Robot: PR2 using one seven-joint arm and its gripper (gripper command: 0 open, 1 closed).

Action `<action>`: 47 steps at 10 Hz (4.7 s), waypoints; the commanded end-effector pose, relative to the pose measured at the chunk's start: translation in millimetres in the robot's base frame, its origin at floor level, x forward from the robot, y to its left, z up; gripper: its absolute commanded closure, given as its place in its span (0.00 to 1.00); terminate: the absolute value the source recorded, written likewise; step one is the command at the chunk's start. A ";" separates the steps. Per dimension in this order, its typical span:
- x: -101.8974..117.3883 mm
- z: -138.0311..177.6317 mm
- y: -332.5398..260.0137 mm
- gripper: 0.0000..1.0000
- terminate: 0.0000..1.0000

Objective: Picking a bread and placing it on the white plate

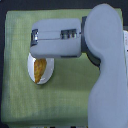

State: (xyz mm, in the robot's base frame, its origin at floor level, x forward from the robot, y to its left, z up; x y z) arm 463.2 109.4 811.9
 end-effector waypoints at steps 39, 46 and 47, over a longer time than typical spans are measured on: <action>7.3 140.7 -275.8 0.00 0.00; 1.1 130.6 -353.7 0.00 0.00; -2.8 121.0 -357.0 0.00 0.00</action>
State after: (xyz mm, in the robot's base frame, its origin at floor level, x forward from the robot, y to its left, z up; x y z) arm 459.3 -211.4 950.1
